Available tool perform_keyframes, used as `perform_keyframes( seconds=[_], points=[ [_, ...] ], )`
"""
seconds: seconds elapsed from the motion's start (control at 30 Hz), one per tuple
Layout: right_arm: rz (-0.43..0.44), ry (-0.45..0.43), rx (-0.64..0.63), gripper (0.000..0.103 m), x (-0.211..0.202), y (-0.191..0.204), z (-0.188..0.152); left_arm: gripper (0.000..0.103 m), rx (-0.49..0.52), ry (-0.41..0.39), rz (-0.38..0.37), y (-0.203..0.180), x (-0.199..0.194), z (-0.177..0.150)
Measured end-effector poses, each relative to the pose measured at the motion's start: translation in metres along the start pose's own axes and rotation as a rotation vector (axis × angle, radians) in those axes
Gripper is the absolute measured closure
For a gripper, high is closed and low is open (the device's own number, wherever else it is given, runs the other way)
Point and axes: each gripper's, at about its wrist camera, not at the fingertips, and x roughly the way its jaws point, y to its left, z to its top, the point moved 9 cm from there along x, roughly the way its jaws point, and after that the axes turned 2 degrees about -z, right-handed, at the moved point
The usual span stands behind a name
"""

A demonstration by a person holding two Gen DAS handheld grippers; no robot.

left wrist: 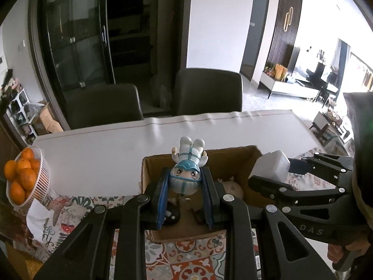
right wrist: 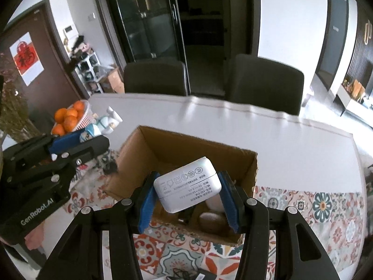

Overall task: Organize rigid objects
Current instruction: 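Open the left tool to drop the figurine while the right tool releases the adapter into the box, then move both open tools back toward the charger and black adapter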

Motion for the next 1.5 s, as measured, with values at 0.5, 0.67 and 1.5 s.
perform_keyframes(
  seconds=[0.5, 0.67, 1.5],
  points=[
    [-0.023, 0.186, -0.005, 0.052, 0.068, -0.018, -0.042, 0.076, 0.004, 0.173, -0.001, 0.000, 0.064, -0.044],
    [-0.031, 0.206, -0.019, 0.052, 0.075, -0.020, -0.051, 0.076, 0.017, 0.211, 0.009, 0.000, 0.070, -0.054],
    [-0.139, 0.032, 0.079, 0.036, 0.002, -0.021, -0.066, 0.021, 0.079, 0.055, 0.152, -0.007, -0.010, -0.061]
  ],
)
